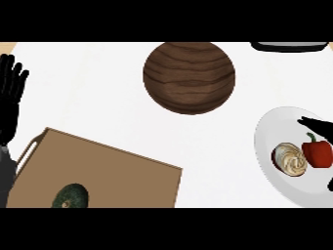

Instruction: Pick the bell pepper from the plate and place it in the bowl

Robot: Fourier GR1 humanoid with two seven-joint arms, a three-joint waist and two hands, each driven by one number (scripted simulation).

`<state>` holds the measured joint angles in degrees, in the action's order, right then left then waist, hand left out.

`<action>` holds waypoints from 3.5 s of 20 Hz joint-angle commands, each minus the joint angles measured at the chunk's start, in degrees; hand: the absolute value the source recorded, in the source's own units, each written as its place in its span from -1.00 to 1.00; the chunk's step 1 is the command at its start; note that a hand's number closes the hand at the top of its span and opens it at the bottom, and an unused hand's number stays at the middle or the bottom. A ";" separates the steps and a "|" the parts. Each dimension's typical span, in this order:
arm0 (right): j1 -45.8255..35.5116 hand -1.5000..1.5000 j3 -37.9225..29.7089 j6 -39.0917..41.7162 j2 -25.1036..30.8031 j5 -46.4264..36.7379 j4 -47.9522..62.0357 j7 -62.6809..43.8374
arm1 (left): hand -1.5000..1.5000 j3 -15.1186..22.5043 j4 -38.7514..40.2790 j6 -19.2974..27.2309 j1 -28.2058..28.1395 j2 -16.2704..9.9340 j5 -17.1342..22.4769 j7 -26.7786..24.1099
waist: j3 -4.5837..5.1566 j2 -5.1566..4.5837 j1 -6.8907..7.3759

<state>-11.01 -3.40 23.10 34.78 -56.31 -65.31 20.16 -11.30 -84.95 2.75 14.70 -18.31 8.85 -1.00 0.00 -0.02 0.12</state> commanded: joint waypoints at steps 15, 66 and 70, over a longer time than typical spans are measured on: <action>-14.42 1.00 -5.79 -10.83 4.65 -3.20 21.04 14.36 | 0.00 -1.20 -3.49 -2.48 0.08 -0.30 0.78 2.75 | -0.12 -0.37 1.55; -67.49 1.00 -10.91 7.18 -12.34 7.80 42.04 4.30 | 0.00 0.30 0.13 -0.67 1.40 2.18 -3.00 0.35 | 0.03 0.03 0.20; -67.66 1.00 -9.23 5.42 -17.56 7.02 40.46 -0.25 | 0.00 -2.47 1.72 -1.61 3.26 0.03 -1.18 1.13 | 0.03 0.02 0.23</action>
<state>-78.53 -13.82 29.53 22.45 -49.11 -23.16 24.12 -12.74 -84.51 0.83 15.62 -17.28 7.54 -0.65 0.04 -0.06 0.67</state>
